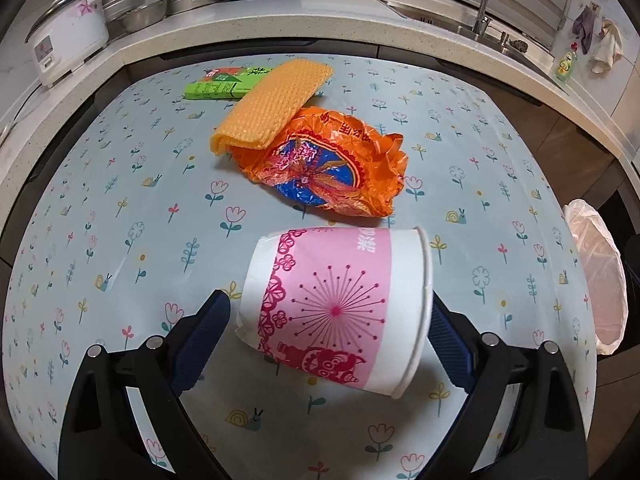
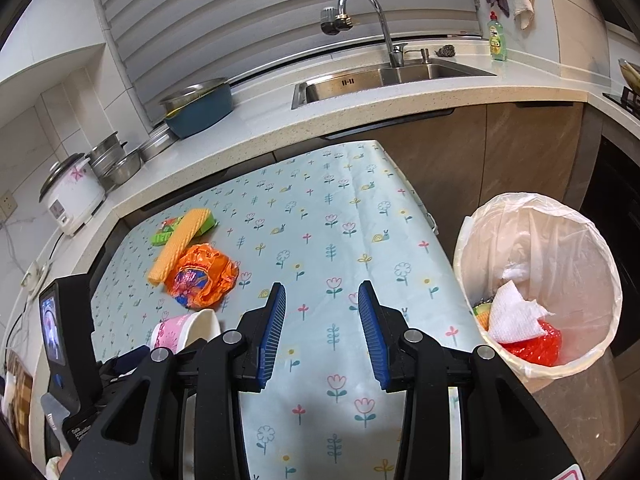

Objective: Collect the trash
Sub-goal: 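Close the left tool on the pink paper cup and lift it, then grasp the orange mesh sponge with the right tool while the left tool holds the cup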

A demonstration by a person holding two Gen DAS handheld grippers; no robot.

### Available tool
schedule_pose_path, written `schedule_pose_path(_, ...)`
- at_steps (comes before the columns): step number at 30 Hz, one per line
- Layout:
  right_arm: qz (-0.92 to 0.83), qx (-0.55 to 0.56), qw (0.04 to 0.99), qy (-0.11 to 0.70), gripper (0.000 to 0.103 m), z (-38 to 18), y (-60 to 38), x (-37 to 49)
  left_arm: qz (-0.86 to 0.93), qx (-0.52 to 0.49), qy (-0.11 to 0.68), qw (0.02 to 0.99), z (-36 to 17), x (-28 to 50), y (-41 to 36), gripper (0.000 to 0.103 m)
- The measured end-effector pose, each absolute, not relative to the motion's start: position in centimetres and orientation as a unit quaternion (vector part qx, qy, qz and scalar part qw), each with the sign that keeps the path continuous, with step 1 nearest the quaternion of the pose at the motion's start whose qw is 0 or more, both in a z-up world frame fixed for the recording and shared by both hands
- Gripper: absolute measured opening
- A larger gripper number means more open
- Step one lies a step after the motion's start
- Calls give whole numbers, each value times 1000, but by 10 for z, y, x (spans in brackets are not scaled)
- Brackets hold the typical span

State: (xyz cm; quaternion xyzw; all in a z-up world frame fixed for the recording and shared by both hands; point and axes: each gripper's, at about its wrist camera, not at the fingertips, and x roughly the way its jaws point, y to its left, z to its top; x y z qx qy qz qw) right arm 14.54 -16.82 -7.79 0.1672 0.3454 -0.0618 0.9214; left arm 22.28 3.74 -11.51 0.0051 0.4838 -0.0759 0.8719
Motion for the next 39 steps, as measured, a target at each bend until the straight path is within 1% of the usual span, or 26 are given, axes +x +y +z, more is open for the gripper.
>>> schedule_pose_path(2,-59,166,921,347,37,-79,-165,147,-81,-2,487,870,-118,224,42,84)
schedule_pose_path(3,-57,165,921,349,37,-80,-162,149,-84,-2,488,869,-118,224,43,79)
schedule_pose_path(4,-56,164,921,350,37,-81,-160,150,-85,1,485,871,-117,224,44,78)
schedule_pose_path(12,-39,155,920,359,37,-84,-137,162,-88,5,458,885,-100,221,54,78)
schedule_pose_path(23,5,141,920,366,37,-80,-86,196,-63,-23,426,902,-68,236,110,78)
schedule_pose_path(31,47,138,913,381,37,-86,-37,238,-29,-41,417,907,-62,260,162,78)
schedule_pose_path(39,69,139,903,400,37,-102,0,279,-13,-54,413,909,-63,285,195,78)
